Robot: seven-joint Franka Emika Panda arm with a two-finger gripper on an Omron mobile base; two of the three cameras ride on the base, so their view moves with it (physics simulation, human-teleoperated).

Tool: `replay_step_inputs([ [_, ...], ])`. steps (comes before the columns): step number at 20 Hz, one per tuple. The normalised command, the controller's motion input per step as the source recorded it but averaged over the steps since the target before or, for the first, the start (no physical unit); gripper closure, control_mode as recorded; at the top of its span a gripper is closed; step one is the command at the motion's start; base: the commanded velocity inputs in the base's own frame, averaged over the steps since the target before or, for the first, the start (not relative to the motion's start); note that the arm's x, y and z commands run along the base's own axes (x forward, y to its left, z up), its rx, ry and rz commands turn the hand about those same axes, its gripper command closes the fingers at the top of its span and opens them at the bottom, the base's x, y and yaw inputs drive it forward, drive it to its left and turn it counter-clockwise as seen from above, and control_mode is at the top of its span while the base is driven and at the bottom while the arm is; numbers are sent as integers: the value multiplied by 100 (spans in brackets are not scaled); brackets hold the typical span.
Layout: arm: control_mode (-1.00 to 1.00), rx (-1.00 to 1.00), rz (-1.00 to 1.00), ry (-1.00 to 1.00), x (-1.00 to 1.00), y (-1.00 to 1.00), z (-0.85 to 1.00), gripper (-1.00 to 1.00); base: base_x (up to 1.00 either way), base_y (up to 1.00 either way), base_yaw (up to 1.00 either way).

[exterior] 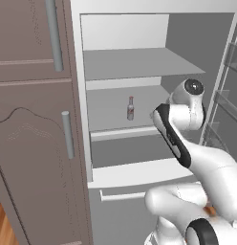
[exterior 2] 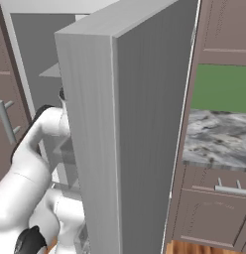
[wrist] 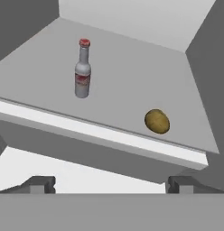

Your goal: Move the bottled drink and potato from the top shelf to the second highest shelf to make space. Then, place the pitcher from the counter on the cleared top shelf.

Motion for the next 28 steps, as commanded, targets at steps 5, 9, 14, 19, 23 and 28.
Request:
replay_step_inputs([
  [5,-100,2,1,-3,-100,52,-9,-100,0,0,0],
  [9,-100,0,0,0,-76,34,12,-100,0,0,0],
  [14,-100,0,-2,0,-14,2,12,-100,0,0,0],
  [19,-100,0,0,0,0,0,0,-100,0,0,0],
  [23,100,0,0,0,1,0,0,-100,-2,0,0],
  [28,100,0,0,0,0,0,0,-100,-66,5,0],
])
